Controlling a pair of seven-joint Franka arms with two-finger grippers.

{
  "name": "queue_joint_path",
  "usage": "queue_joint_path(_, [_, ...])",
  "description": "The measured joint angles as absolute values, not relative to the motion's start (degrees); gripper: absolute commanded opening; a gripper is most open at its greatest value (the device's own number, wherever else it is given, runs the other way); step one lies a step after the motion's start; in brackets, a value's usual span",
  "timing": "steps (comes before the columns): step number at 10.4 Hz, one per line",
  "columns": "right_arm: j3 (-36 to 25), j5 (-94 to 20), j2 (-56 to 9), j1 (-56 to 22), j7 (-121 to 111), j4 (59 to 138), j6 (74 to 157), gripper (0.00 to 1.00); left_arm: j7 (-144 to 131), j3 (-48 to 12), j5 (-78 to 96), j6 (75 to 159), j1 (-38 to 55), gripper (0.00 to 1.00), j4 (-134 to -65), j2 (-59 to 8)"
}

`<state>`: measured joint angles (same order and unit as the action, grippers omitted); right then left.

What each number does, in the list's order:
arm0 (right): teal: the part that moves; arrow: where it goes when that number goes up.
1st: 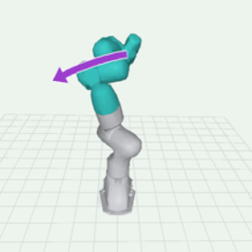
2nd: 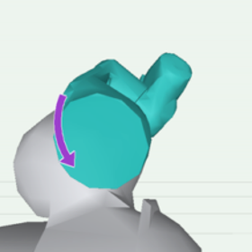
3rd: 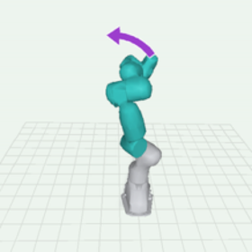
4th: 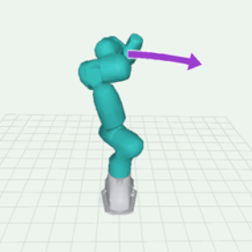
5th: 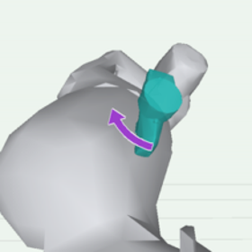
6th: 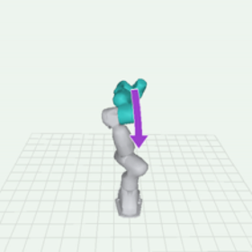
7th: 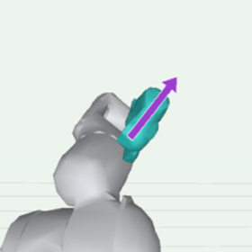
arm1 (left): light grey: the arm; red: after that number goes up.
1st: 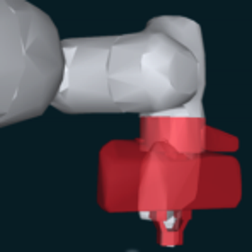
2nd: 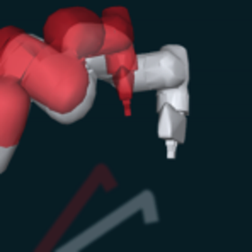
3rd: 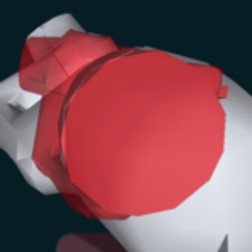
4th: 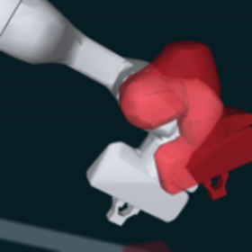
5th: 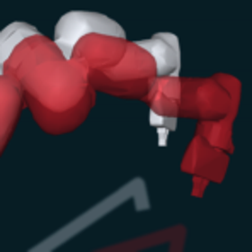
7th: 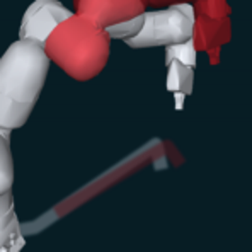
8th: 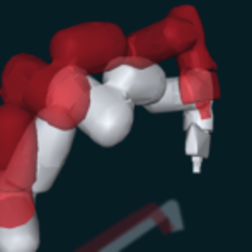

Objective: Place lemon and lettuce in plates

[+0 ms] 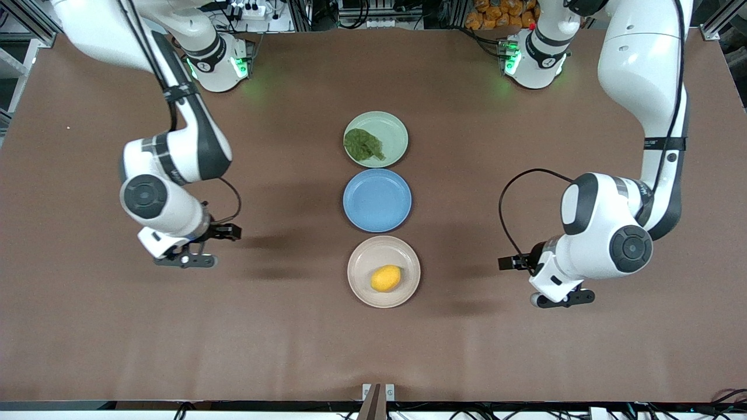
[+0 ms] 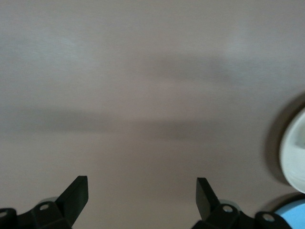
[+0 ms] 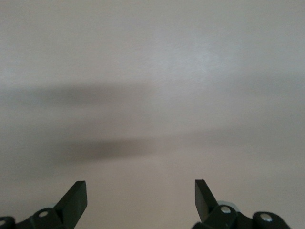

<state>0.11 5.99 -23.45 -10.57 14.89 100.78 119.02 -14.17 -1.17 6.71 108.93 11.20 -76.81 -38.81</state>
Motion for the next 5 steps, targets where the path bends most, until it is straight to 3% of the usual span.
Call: queue_joint_path(5, [0.2,6.0,-22.9,-4.5,8.4,101.2,118.4,1.0,-6.6,-1.1,5.4,106.5,6.4,1.0,-76.9,-38.3])
